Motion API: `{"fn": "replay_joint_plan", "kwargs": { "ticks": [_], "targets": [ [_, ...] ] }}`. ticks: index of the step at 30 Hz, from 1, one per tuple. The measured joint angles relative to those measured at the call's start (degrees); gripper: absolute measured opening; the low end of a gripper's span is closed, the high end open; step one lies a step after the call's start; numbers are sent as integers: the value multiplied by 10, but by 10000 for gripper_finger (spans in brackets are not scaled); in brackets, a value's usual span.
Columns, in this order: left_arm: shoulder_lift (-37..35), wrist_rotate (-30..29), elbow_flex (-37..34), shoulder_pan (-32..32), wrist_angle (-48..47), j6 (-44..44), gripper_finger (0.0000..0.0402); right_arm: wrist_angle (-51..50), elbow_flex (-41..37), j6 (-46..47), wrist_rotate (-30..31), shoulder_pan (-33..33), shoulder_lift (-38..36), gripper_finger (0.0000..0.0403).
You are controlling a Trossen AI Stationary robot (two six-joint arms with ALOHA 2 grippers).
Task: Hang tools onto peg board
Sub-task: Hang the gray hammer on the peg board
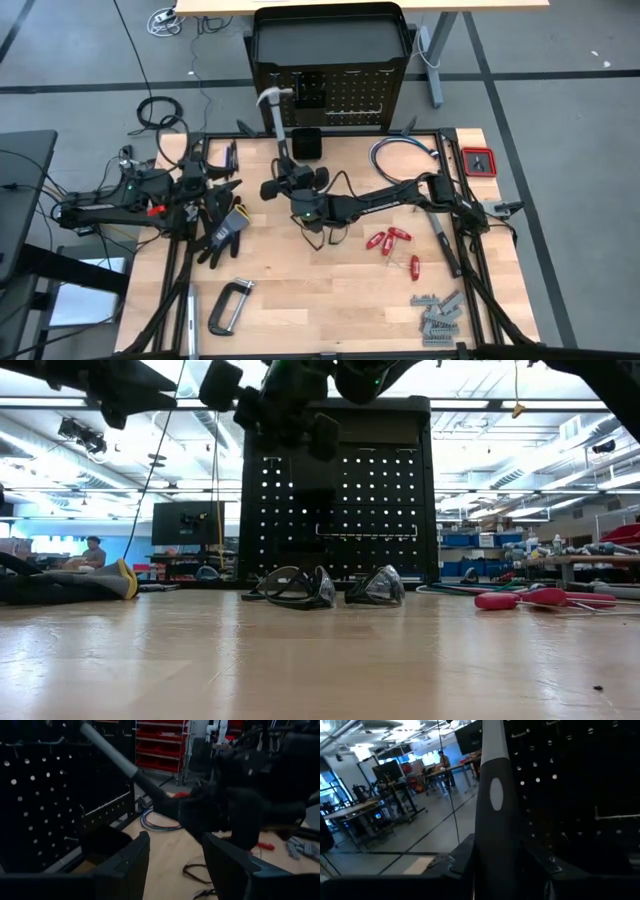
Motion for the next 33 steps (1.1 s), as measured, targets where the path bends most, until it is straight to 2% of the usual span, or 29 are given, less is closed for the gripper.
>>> {"fn": "replay_joint_plan", "kwargs": {
  "ticks": [3, 11, 17, 20, 24, 30, 33],
  "targets": [
    [0, 0, 0, 0, -15, -1, 188, -6, 0, 4, 20, -3, 1, 122],
    [0, 0, 0, 0, -20, -3, 188, -17, 0, 36, 19, -33, 0, 122],
    [0, 0, 0, 0, -22, 0, 188, -71, -1, 123, -46, -59, 0, 121],
    [0, 0, 0, 0, -21, 0, 188, -104, 0, 159, -37, -70, 0, 121],
    [0, -2, 0, 0, -19, 0, 188, -102, -1, 161, -41, -79, 0, 121],
    [0, -4, 0, 0, -16, 0, 188, -103, -1, 166, -96, -92, 0, 121],
    [0, -4, 0, 0, -14, 0, 188, -107, -1, 166, -106, -96, 0, 122]
  ]
}}
